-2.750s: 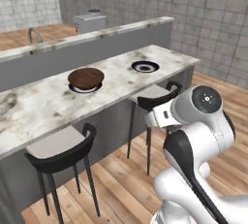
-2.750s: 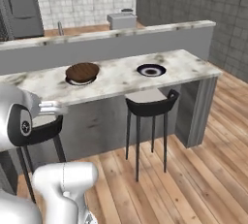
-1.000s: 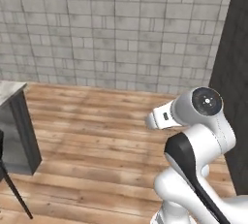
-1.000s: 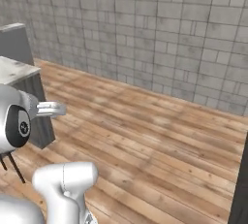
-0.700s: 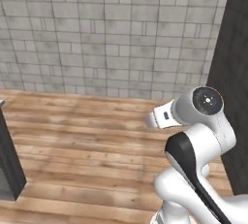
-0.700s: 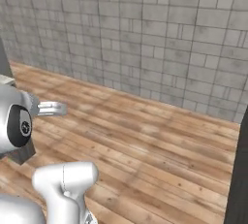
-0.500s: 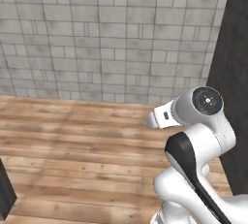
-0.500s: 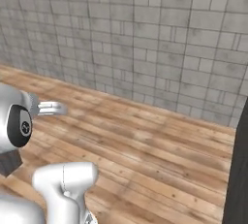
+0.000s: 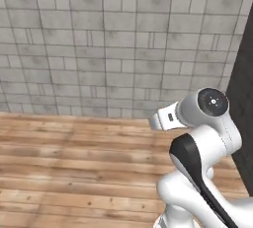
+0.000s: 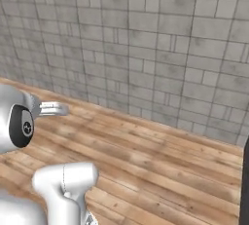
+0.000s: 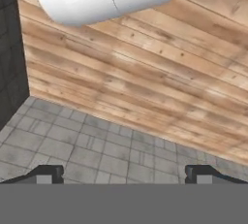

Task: Move the bowls from the cabinet to the plates on the dining table.

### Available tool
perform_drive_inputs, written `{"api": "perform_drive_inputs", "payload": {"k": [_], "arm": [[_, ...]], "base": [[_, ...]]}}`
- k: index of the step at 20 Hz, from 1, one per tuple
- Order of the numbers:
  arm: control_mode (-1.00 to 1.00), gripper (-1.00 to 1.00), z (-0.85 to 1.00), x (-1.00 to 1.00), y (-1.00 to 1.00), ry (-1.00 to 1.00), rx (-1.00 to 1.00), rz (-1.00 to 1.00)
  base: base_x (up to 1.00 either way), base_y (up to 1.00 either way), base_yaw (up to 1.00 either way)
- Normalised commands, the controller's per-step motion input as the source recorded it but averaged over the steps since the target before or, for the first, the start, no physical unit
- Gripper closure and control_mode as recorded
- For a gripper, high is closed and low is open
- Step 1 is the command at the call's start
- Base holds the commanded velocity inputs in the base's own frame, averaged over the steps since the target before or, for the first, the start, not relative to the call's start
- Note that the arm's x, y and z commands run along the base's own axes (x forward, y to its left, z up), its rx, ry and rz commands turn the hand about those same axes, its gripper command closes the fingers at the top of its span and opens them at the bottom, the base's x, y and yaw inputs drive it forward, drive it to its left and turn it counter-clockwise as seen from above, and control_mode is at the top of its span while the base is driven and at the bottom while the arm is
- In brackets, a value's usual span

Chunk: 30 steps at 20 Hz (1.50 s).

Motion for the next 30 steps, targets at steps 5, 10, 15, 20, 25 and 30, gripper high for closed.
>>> {"api": "perform_drive_inputs", "payload": {"k": [5,10,15,20,25,30], "arm": [[1.0,-1.0,0.0,0.0,0.0,0.0,0.0,0.0],[1.0,-1.0,0.0,0.0,0.0,0.0,0.0,0.0],[1.0,-1.0,0.0,0.0,0.0,0.0,0.0,0.0],[1.0,-1.0,0.0,0.0,0.0,0.0,0.0,0.0],[1.0,-1.0,0.0,0.0,0.0,0.0,0.0,0.0],[1.0,-1.0,0.0,0.0,0.0,0.0,0.0,0.0]], "base": [[1.0,0.51,0.22],[1.0,0.28,0.36],[1.0,0.21,0.47],[0.71,0.0,0.57],[0.7,-0.15,0.6],[0.64,-0.54,0.51]]}}
